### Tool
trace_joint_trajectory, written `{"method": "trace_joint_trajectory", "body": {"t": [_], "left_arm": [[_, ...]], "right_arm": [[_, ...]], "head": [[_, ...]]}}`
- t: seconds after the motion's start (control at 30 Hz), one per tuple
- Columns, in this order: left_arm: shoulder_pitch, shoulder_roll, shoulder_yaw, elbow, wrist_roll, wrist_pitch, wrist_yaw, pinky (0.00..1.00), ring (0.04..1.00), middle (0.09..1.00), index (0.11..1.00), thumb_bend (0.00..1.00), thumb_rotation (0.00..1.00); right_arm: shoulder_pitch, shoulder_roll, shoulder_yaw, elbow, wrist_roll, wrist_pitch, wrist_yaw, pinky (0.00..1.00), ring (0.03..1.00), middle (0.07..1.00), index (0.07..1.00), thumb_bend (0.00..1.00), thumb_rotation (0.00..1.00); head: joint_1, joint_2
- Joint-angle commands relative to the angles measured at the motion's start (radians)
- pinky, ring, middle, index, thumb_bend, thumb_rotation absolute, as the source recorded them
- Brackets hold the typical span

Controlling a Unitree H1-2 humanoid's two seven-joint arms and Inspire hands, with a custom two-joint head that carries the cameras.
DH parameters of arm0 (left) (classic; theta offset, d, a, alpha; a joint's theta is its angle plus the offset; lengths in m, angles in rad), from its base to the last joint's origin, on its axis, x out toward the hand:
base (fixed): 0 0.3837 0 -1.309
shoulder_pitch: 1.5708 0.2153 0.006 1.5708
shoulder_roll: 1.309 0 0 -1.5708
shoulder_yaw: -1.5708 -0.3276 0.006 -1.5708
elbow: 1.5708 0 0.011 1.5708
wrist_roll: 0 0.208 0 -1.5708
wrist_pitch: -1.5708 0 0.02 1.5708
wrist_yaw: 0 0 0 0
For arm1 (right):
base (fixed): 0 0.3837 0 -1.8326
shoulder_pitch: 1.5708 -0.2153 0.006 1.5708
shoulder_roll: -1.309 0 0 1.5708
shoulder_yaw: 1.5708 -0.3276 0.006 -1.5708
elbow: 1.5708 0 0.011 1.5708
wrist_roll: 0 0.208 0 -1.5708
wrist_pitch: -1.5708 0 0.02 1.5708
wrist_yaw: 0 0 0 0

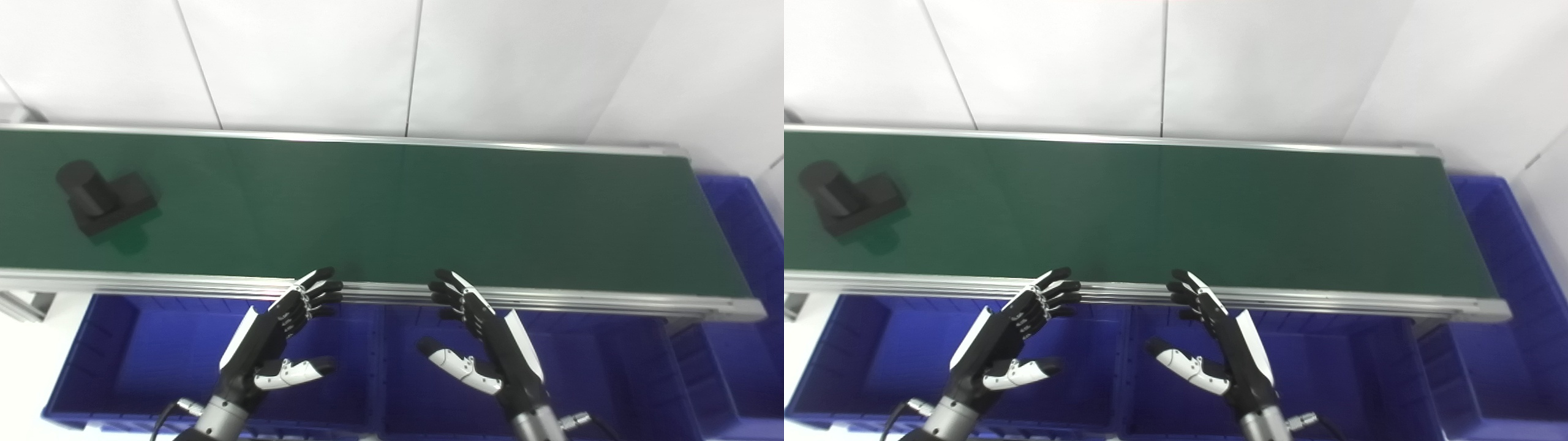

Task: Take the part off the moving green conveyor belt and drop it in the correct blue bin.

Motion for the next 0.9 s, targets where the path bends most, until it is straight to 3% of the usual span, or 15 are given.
{"method": "trace_joint_trajectory", "body": {"t": [0.0, 0.23, 0.4, 0.87], "left_arm": [[-0.015, -0.013, -0.005, -0.008, 0.020, -0.045, 0.022, 0.74, 0.793, 0.832, 0.873, 0.86, 0.45], [-0.021, -0.037, -0.021, 0.018, 0.056, -0.055, 0.042, 0.73, 0.789, 0.829, 0.867, 0.89, 0.46], [-0.032, -0.053, -0.030, 0.057, 0.061, -0.076, 0.048, 0.73, 0.790, 0.828, 0.862, 0.89, 0.44], [-0.065, -0.065, -0.039, 0.127, 0.074, -0.093, 0.068, 0.71, 0.770, 0.807, 0.839, 0.93, 0.41]], "right_arm": [[-0.003, -0.004, -0.006, -0.008, 0.009, -0.070, -0.006, 0.77, 0.836, 0.850, 0.898, 0.53, 0.50], [-0.009, -0.016, -0.019, 0.013, 0.016, -0.097, -0.007, 0.75, 0.834, 0.854, 0.906, 0.49, 0.48], [-0.018, -0.025, -0.030, 0.048, 0.021, -0.133, -0.011, 0.75, 0.837, 0.859, 0.913, 0.47, 0.49], [-0.038, -0.028, -0.050, 0.065, 0.031, -0.180, -0.011, 0.73, 0.826, 0.858, 0.919, 0.48, 0.52]], "head": [[0.030, -0.013], [0.125, -0.068], [0.197, -0.131], [0.232, -0.196]]}}
